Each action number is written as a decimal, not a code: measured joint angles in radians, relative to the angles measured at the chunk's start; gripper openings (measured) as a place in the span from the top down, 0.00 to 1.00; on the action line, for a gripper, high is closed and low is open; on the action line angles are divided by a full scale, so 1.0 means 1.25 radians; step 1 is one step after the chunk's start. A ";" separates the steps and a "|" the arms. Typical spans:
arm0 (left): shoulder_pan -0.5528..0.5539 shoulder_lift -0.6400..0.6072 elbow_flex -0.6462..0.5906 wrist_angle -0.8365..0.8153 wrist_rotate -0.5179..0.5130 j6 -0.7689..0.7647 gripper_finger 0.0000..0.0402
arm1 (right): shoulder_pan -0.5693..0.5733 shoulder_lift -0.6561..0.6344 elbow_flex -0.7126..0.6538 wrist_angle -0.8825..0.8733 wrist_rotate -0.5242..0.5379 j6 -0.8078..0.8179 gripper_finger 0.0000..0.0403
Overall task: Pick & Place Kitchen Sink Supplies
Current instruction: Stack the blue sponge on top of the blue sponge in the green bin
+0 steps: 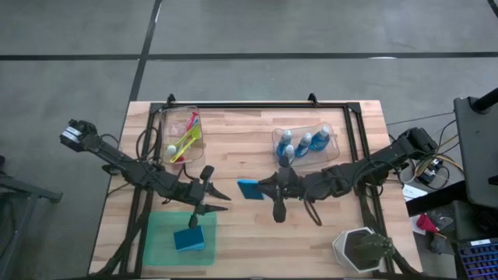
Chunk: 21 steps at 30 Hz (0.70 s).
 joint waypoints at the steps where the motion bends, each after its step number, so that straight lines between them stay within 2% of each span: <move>1: 0.000 0.000 0.000 0.000 -0.004 0.000 0.69 | 0.000 0.000 0.000 0.012 0.000 -0.014 0.95; 4: 0.000 0.000 0.000 0.000 -0.032 -0.001 0.69 | 0.003 0.000 -0.001 0.032 0.000 -0.059 0.95; 11: 0.001 0.001 0.000 0.007 -0.155 -0.053 0.69 | 0.025 0.000 -0.004 0.077 -0.008 -0.178 0.95; 21: 0.004 0.102 0.000 0.178 -0.160 0.002 0.69 | 0.025 0.000 -0.004 0.116 -0.009 -0.230 0.95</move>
